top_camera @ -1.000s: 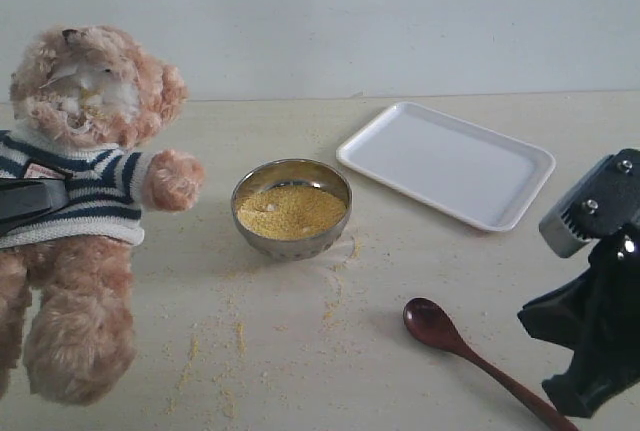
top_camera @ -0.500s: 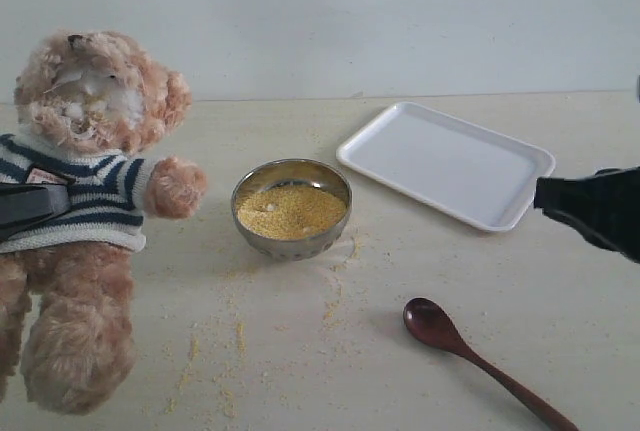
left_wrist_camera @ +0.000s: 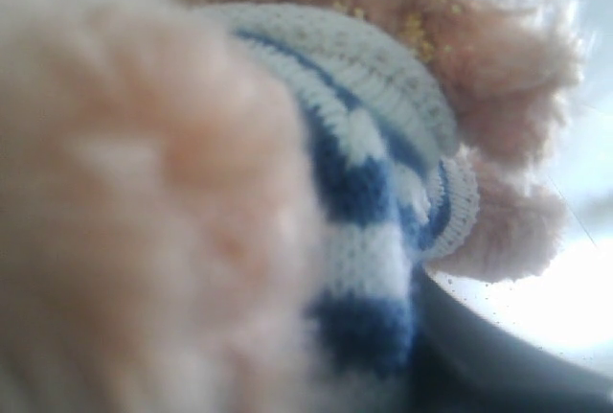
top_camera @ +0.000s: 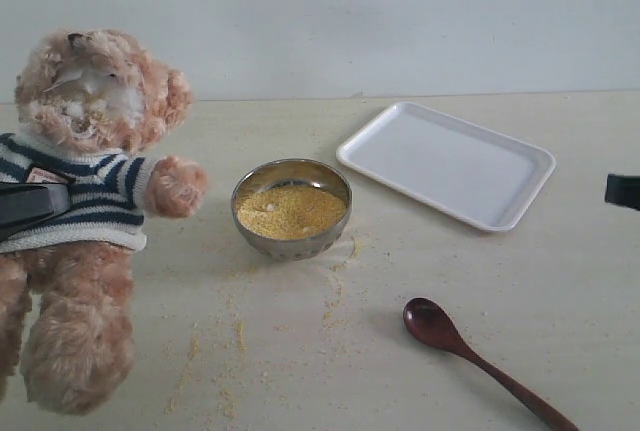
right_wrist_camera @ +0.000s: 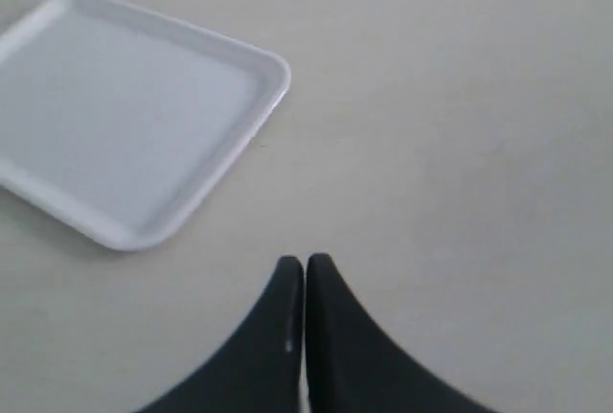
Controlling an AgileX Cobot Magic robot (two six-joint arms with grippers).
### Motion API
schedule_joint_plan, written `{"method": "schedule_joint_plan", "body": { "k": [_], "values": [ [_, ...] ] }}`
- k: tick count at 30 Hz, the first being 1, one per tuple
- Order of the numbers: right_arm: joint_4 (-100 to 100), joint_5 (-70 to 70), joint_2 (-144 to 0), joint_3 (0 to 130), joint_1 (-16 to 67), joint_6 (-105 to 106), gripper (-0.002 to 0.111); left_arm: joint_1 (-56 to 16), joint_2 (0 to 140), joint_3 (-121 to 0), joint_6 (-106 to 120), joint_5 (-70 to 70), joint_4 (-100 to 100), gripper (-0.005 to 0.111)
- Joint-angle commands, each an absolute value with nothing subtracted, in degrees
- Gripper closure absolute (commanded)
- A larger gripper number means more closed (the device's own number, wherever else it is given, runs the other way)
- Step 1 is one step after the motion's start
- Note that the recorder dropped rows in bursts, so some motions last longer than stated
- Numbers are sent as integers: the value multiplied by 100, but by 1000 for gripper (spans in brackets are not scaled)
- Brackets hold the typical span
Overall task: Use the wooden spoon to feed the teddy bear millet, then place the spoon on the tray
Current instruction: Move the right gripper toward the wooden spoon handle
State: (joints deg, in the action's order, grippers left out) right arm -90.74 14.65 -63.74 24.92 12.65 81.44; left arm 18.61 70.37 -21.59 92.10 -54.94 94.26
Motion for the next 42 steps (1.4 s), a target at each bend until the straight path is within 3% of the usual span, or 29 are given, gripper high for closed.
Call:
{"method": "schedule_joint_plan", "body": {
  "k": [1, 3, 7, 12, 29, 32, 36, 42],
  "values": [
    [-8412, 2051, -6390, 2464, 1249, 10976, 108, 1860, 7018, -2136, 9167, -5669, 9548, 102],
    [-8123, 2360, -6398, 2464, 1249, 12198, 108, 1860, 7018, -2136, 9179, -5669, 9549, 102],
    [-7084, 3249, -6398, 2464, 1249, 12198, 108, 1860, 7018, -2136, 9179, -5669, 9549, 102],
    [-6850, 3359, -6385, 2476, 1249, 11170, 108, 1860, 7018, -2136, 9179, -5652, 9549, 102],
    [-7784, 5006, -6377, 2466, 1249, -1488, 108, 1860, 7018, -2136, 9193, -5631, 9526, 102],
    [-7367, 4731, -6297, 2466, 1249, -1025, 108, 1860, 7018, -2136, 9193, -5631, 9526, 102],
    [-4392, 4356, -6261, 2488, 1249, 585, 108, 1860, 7018, -2136, 9193, -5631, 9526, 102],
    [-2877, 2244, -6449, 2987, 1249, 3852, 108, 1860, 7018, -2136, 9193, -5631, 9526, 102]
  ]
}}
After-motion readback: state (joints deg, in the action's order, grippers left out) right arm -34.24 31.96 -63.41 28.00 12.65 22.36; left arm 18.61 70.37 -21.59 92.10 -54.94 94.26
